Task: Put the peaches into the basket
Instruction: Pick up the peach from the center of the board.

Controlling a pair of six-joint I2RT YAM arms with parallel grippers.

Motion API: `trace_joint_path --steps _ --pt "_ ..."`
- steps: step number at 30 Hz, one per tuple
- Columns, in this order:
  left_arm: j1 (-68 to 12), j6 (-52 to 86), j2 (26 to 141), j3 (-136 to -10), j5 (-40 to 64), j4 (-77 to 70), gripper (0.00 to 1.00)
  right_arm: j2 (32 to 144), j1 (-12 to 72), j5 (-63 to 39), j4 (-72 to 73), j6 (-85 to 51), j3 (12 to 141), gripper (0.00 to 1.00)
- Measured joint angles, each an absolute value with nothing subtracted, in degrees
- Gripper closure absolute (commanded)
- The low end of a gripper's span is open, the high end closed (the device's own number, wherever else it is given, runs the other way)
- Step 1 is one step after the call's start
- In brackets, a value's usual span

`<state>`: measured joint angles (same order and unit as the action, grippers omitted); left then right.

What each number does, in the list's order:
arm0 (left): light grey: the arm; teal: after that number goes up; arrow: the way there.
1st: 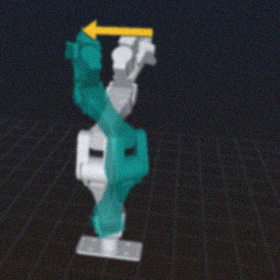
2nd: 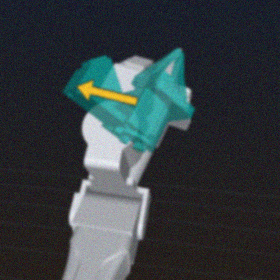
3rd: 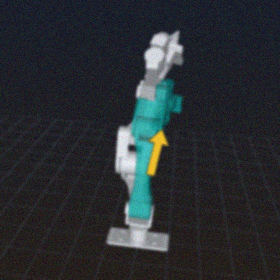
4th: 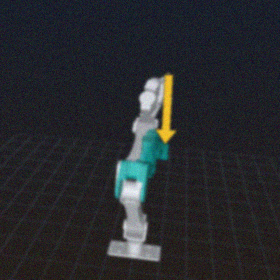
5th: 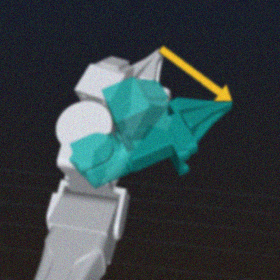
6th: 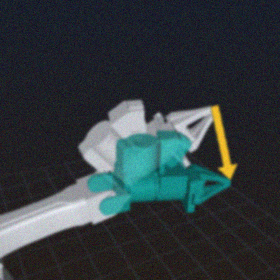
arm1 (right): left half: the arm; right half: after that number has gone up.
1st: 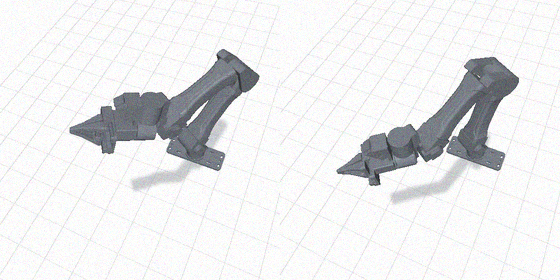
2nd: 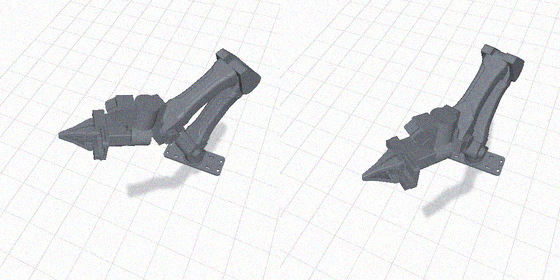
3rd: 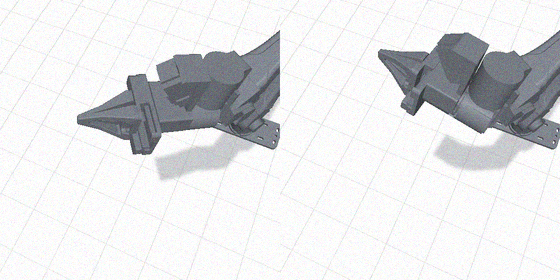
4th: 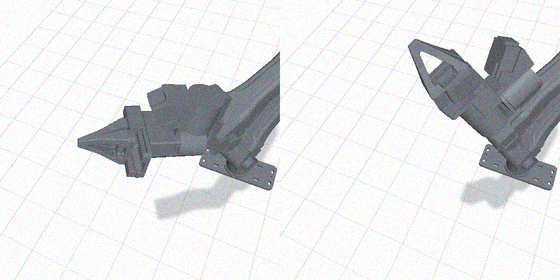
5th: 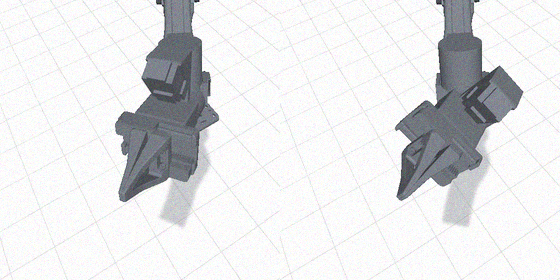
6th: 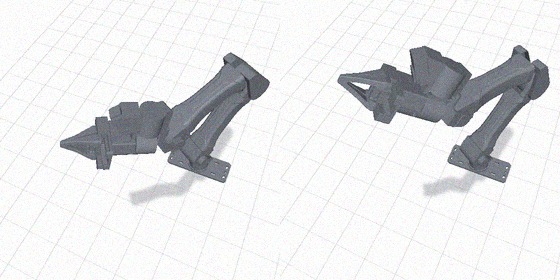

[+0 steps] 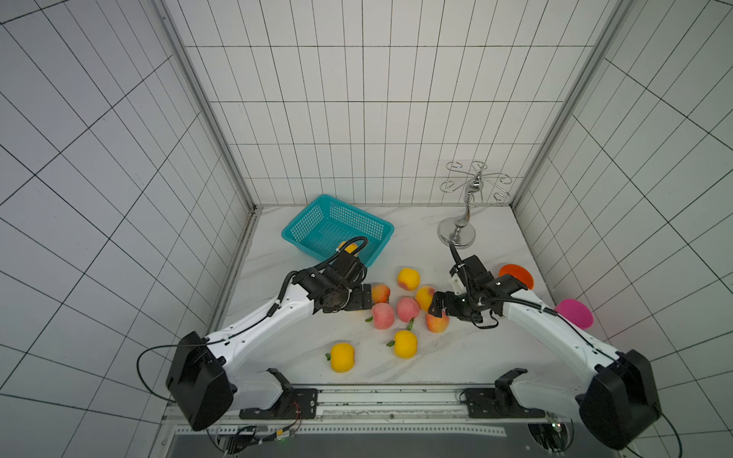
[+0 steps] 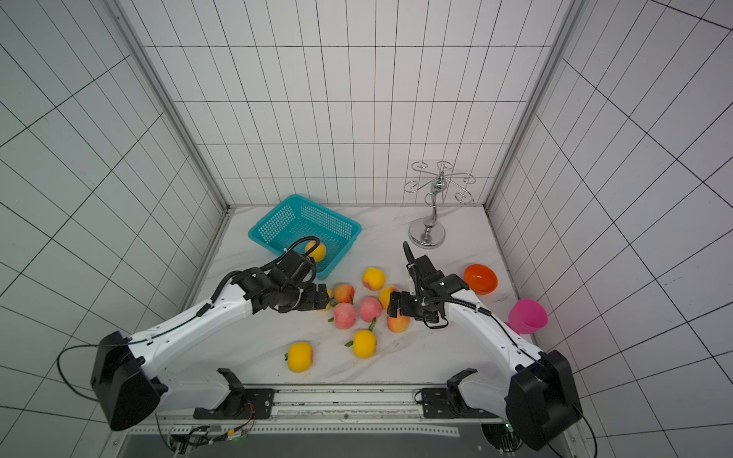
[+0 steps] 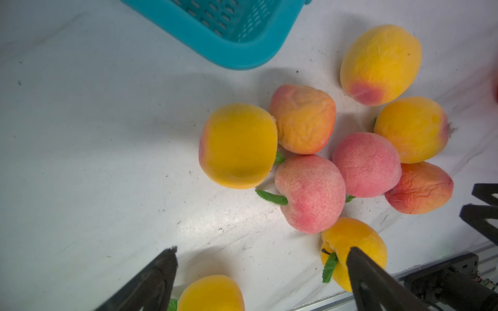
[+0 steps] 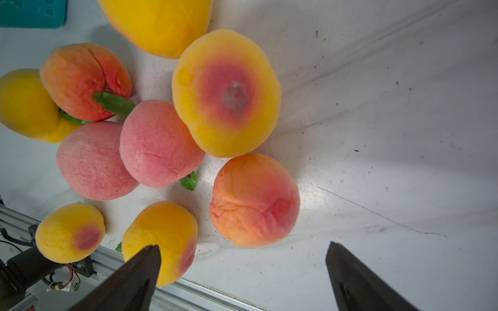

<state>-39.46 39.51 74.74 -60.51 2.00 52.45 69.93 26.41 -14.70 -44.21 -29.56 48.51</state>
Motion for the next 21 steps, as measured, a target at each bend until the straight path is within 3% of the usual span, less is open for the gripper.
trace_joint_path --steps 15,21 --pt "-37.1 38.4 72.7 -59.9 4.1 52.1 0.03 76.5 27.5 -14.7 -37.1 -30.4 46.2 0.01" --pt "-37.1 39.2 71.4 -59.9 4.1 52.2 0.04 77.7 27.5 -14.7 -35.9 -29.9 44.9 0.05"
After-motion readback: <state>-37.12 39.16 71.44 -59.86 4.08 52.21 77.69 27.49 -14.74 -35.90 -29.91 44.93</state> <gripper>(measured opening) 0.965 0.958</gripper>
